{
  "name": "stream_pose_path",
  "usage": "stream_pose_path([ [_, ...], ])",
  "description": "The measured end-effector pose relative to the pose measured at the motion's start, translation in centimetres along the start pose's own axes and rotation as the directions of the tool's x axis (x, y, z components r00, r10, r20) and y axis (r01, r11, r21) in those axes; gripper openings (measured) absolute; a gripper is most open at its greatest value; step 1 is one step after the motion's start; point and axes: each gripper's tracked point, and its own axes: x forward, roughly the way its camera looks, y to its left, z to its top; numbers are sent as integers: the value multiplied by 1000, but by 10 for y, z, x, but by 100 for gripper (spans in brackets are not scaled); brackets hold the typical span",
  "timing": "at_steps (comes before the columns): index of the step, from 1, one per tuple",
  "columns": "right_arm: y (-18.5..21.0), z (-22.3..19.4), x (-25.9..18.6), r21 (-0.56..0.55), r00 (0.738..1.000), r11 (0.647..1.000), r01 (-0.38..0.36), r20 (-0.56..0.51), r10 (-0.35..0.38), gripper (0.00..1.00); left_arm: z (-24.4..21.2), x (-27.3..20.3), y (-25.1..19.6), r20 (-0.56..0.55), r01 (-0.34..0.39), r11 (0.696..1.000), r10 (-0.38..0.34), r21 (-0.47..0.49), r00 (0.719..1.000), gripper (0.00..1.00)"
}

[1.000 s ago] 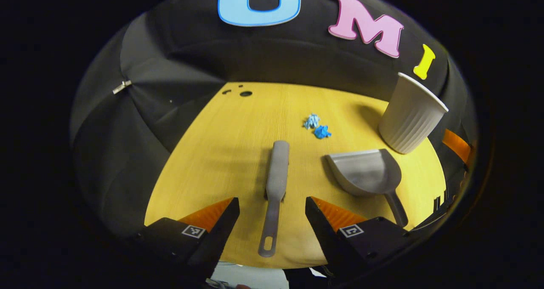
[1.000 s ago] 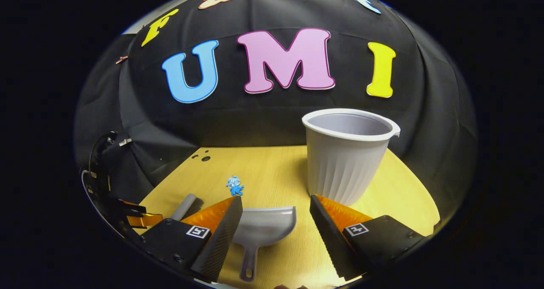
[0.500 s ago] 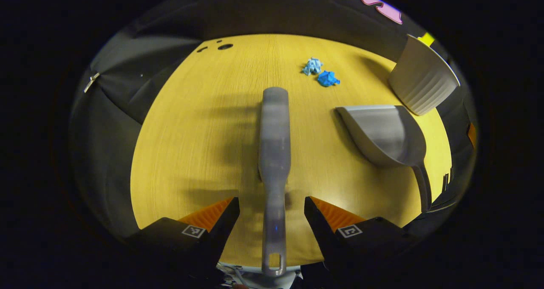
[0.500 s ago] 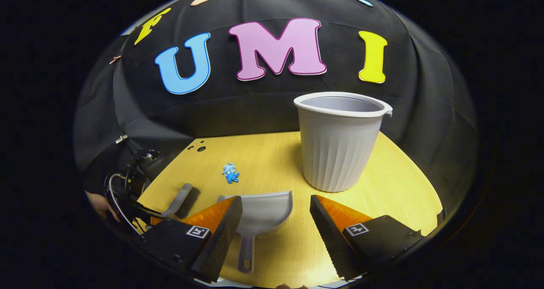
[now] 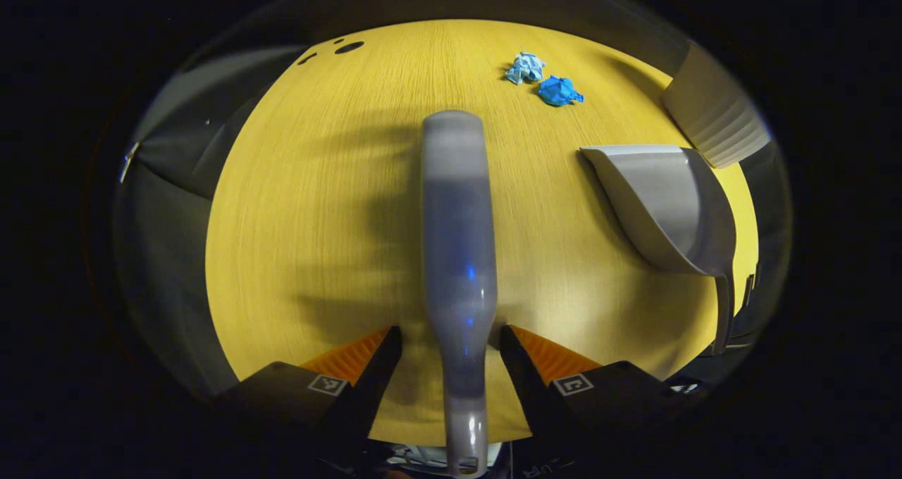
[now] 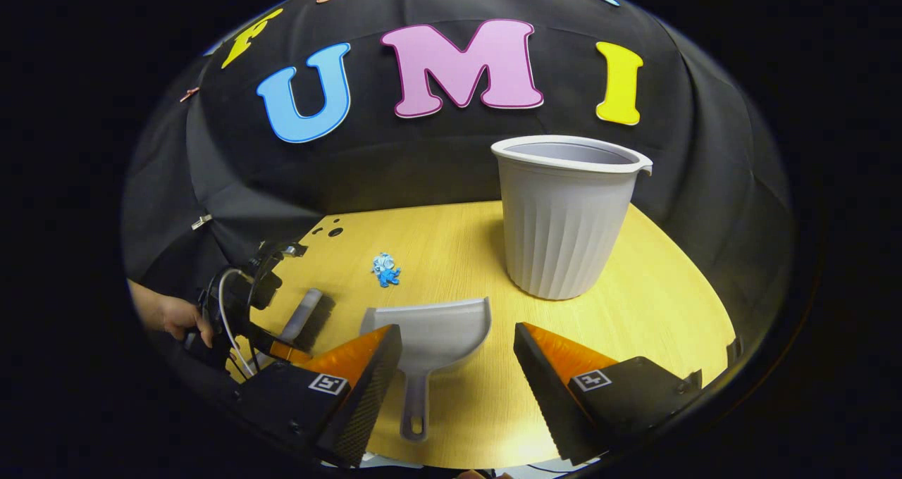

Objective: Pick up the small broom and dustpan from the desktop, sweep the trash into the dustpan with the broom, and then empty the trash into the garbage bin.

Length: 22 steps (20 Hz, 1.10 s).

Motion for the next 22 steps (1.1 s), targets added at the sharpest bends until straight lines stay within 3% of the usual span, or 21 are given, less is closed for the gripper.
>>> stream_pose_path([
  [3, 4, -9, 2, 18, 999, 1000, -2, -35, 2, 99, 1, 0, -11, -33, 29, 999, -28, 44, 999, 78],
  [6, 9, -17, 4, 33, 997, 999, 0, -80, 3, 99, -1, 1, -18, -51, 51, 996, -47, 78, 998, 45],
  [10, 25, -36, 8, 1, 976, 999, -44, -214, 43, 99, -2, 2, -20, -37, 46, 998, -44, 50, 998, 31],
  [13, 35, -52, 12, -13, 955, 998, -62, -291, 55, 99, 0, 1, -21, 17, 68, 996, -69, 60, 997, 27],
  [18, 58, -95, 29, 31, 893, 996, -79, -442, 84, 99, -6, -1, -17, 84, 75, 996, -78, 40, 993, 25],
  [22, 50, -118, 55, -22, 859, 999, -30, -511, 14, 99, -13, -2, -18, 99, 68, 998, -68, 8, 993, 25],
])
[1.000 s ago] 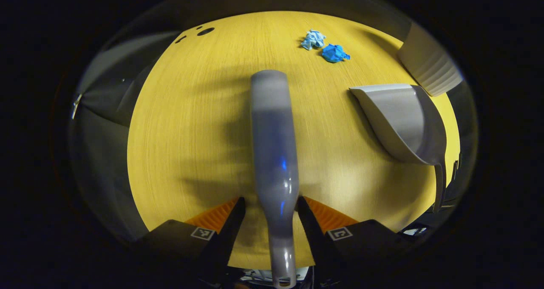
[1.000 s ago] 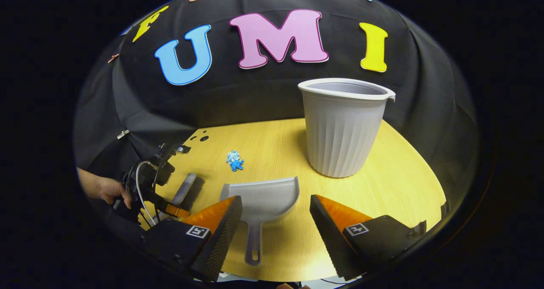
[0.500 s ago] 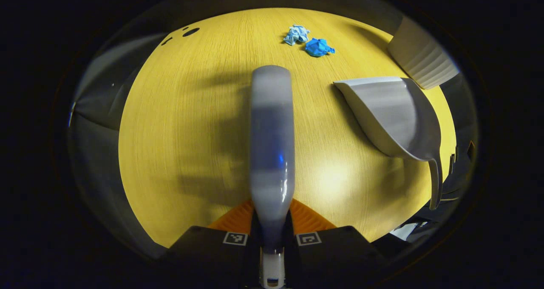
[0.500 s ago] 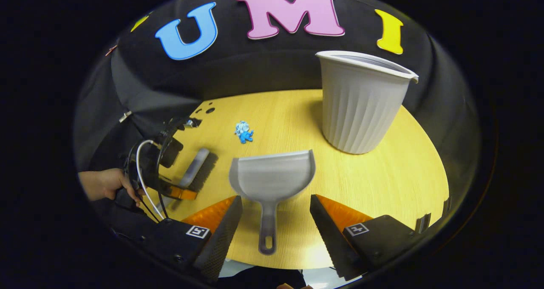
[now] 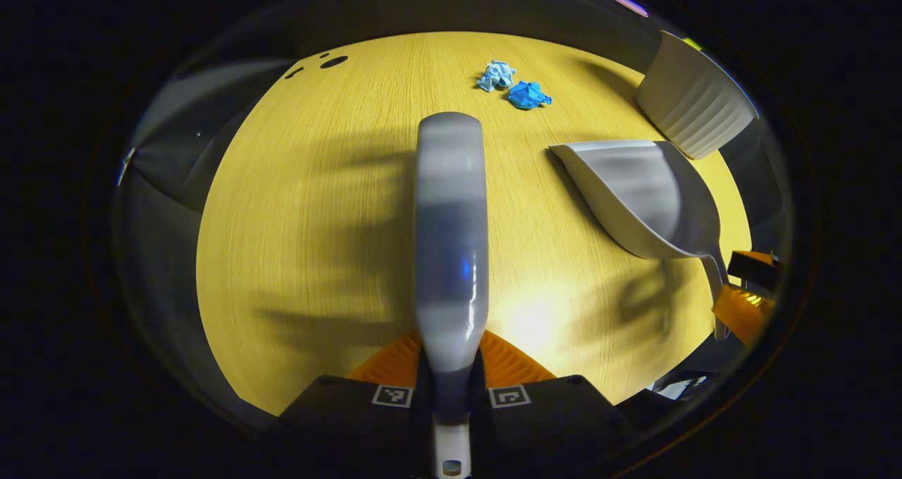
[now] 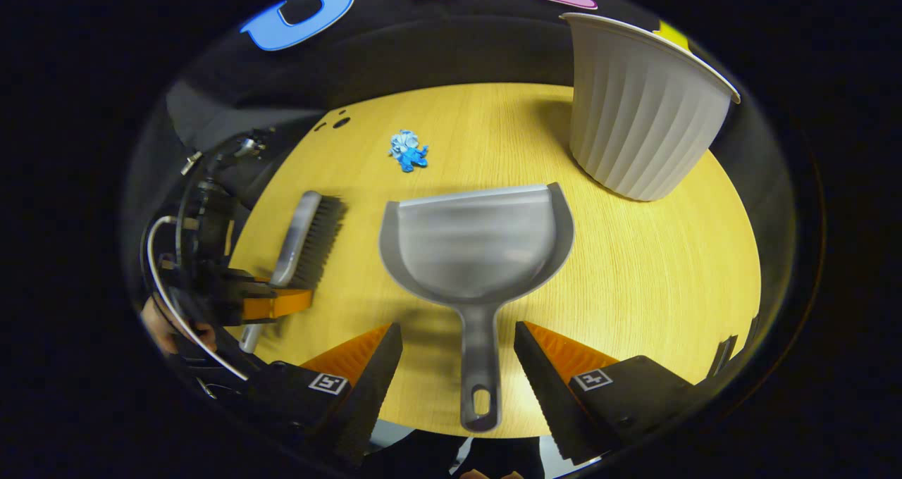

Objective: Pick up the small broom and dustpan from the desktop, sweep the trash into the dustpan with the broom, and then empty the trash into the garbage bin.

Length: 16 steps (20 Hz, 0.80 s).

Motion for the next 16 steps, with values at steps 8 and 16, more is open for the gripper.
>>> stream_pose_path([
  [8, -19, -8, 39, -11, 993, 997, 72, -98, -73, 99, 3, -13, 7, 66, -7, 999, 10, -48, 998, 25],
  [16, -20, -10, 58, -25, 986, 998, 49, -159, -53, 99, 26, -36, 23, 95, -40, 999, 42, -22, 995, 25],
])
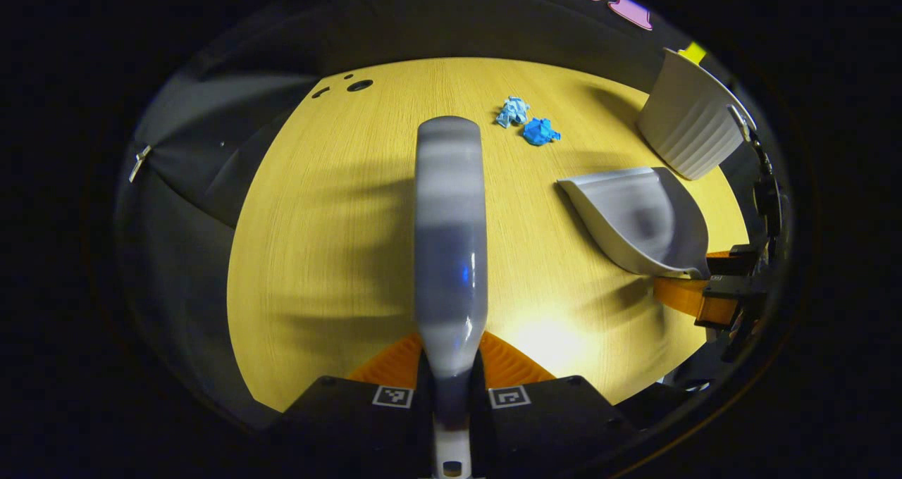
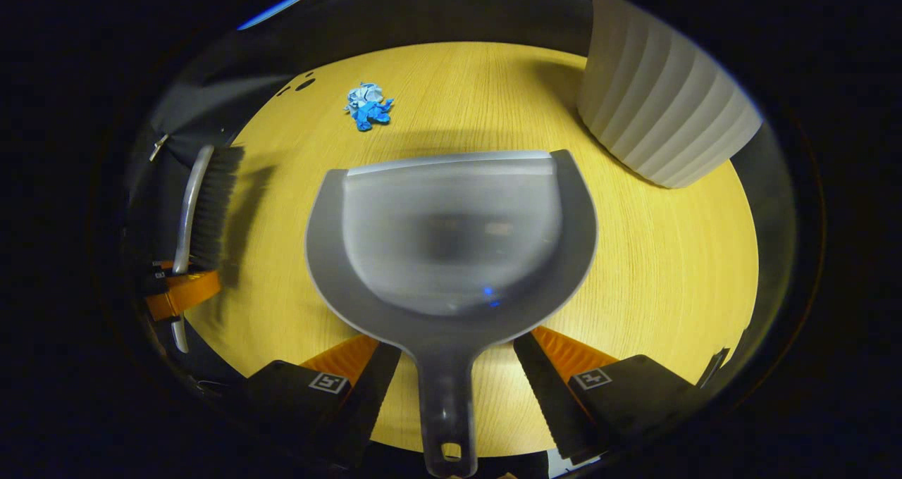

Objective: Pick up the small broom and dustpan from the desktop, sweep the trash into the dustpan with the broom, and then empty the trash into the garbage bin.

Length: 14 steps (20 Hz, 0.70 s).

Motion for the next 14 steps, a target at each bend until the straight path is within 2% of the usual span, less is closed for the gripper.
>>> stream_pose_path([
  [1, 2, -2, 1, -7, 1000, 1000, -16, -13, 16, 98, 5, -1, 2, 2, -7, 1000, 7, -4, 1000, 25],
  [3, 3, -1, 1, -45, 999, 999, -29, -15, 29, 88, 13, -2, 3, -1, -25, 1000, 25, -15, 1000, 25],
  [5, 2, -2, 3, -92, 999, 995, -30, -20, 28, 85, 19, -7, 3, -2, -43, 999, 43, -30, 999, 25],
  [6, 0, -1, 3, -113, 999, 993, -27, -24, 24, 78, 23, -10, 4, -1, -58, 997, 58, -44, 998, 25],
  [7, -3, -3, 4, -124, 999, 992, -25, -38, 21, 71, 25, -14, 4, 2, -69, 995, 70, -68, 998, 25],
  [8, -3, -6, 4, -130, 997, 991, -34, -72, 25, 48, 27, -18, 3, -1, -78, 992, 78, -97, 997, 25],
  [10, -2, -12, 1, -162, 988, 983, -90, -136, 68, 31, 27, -24, 4, -16, -99, 981, 97, -168, 995, 24],
  [11, -4, -14, 0, -206, 985, 971, -120, -148, 90, 39, 24, -26, 6, -26, -113, 971, 110, -208, 994, 25],
  [12, -5, -18, -3, -260, 981, 954, -150, -157, 111, 37, 25, -28, 6, -34, -120, 964, 116, -236, 993, 24],
  [13, -7, -21, -5, -310, 978, 934, -176, -164, 130, 28, 25, -26, 6, -37, -126, 960, 120, -248, 992, 25],
  [14, -13, -25, -5, -343, 977, 921, -184, -163, 135, 44, 26, -25, 7, -43, -131, 958, 124, -254, 991, 25],
])
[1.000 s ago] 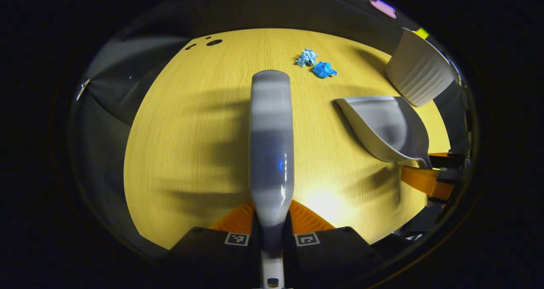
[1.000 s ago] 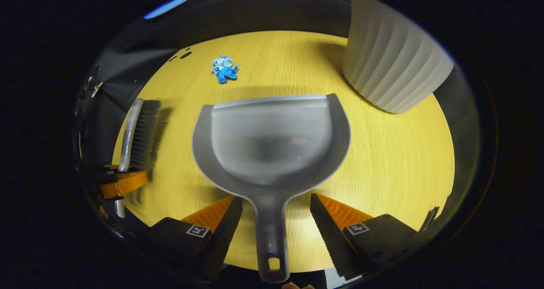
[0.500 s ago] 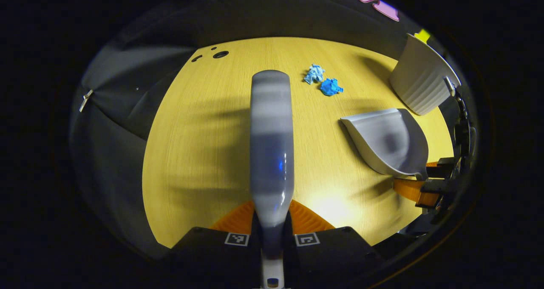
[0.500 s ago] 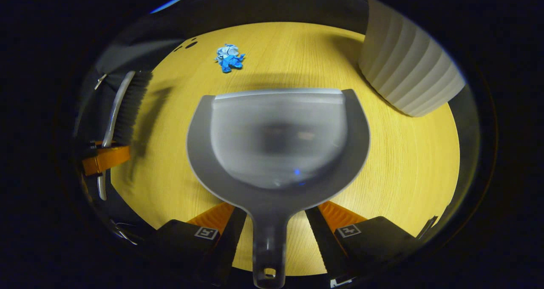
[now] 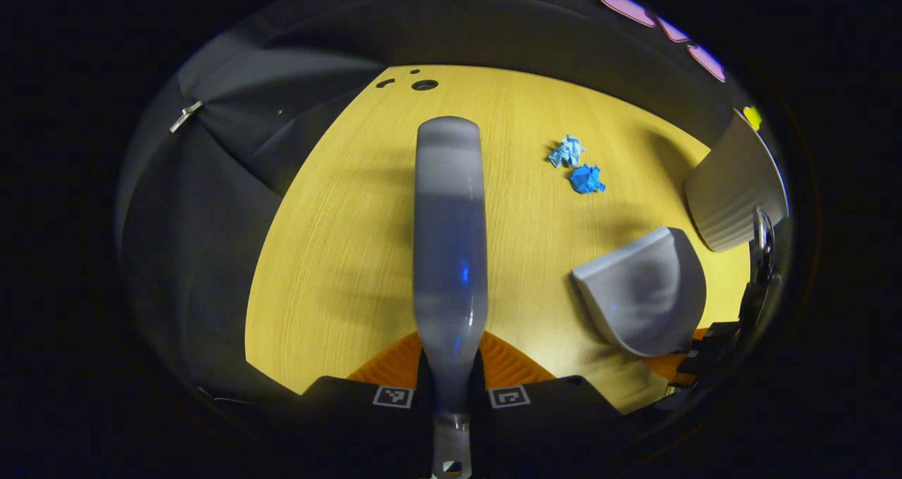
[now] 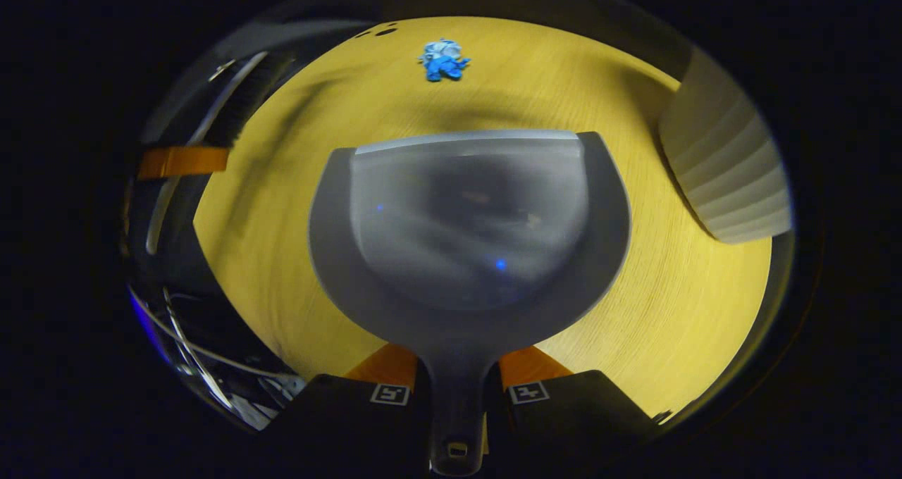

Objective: Pick up the small broom and dustpan from the desktop, sweep the trash into the dustpan with the broom, and then empty the trash into the garbage bin.

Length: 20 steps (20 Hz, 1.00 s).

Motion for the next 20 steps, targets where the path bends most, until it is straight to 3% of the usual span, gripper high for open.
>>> stream_pose_path([
  [2, -6, -8, -7, -26, 1000, 1000, -5, 9, 6, 27, 5, 4, -3, -20, 16, 1000, -16, 5, 1000, 24],
  [3, -8, -12, -9, -53, 1000, 999, -5, 7, 6, 34, 11, 9, -5, -27, 27, 999, -27, 21, 999, 25],
  [5, -14, -18, -13, -68, 1000, 998, -2, -4, 2, 34, 30, 22, -7, -31, 32, 996, -29, 81, 999, 25],
  [6, -15, -20, -16, -54, 1000, 999, -4, -5, 4, 26, 41, 29, -10, -31, 40, 993, -36, 114, 999, 24],
  [7, -17, -20, -18, -40, 1000, 999, 1, -3, -1, 34, 51, 37, -15, -34, 53, 988, -48, 148, 998, 24],
  [12, -16, -16, -24, 30, 1000, 999, 21, 3, -21, 34, 103, 91, -27, -76, 66, 946, -44, 317, 996, 25],
  [14, -14, -17, -25, 55, 1000, 998, 25, -4, -25, 34, 120, 106, -28, -89, 67, 907, -33, 415, 995, 25],
  [20, -11, -13, -25, 103, 999, 994, 39, -7, -38, 34, 165, 134, -33, -71, 14, 733, 46, 680, 996, 23],
])
